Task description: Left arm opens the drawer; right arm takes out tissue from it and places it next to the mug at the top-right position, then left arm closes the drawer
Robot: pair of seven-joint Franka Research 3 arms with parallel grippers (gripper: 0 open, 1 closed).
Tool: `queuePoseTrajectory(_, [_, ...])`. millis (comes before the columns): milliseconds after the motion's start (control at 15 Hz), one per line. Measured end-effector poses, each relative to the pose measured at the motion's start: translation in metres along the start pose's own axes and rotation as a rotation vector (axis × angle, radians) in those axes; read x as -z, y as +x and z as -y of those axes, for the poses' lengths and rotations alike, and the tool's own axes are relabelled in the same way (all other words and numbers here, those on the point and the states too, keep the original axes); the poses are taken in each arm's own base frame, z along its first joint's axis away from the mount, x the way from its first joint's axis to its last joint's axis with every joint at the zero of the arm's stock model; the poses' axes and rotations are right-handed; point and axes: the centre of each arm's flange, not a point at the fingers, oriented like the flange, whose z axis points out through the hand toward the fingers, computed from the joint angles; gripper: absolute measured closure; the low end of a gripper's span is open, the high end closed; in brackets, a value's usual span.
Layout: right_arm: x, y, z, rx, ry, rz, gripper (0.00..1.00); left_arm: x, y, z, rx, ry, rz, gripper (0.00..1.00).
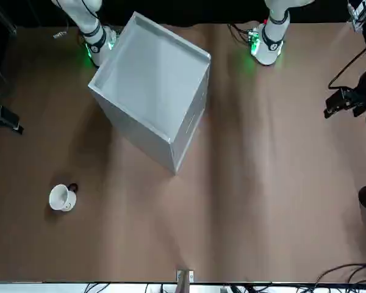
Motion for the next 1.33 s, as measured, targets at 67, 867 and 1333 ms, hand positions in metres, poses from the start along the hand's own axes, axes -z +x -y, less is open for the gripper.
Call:
queuePoseTrajectory(67, [0.0, 0.0, -0.001, 0.0, -0.008, 0.002, 0.0, -0.001, -0.001, -0.001, -0.003, 0.001, 0.006, 0.0])
queuePoseTrajectory(867, [0.0, -0.002, -0.012, -0.018, -0.017, 0.003, 0.0, -0.096, 0.027, 0.009, 0.005, 0.001, 0.25, 0.0])
queuePoseTrajectory(1333, [0.009, -0.001, -0.013, -0.02, -0.02, -0.016, 0.0, -0.198, 0.046, -0.011, -0.002, -0.141, 0.481, 0.74])
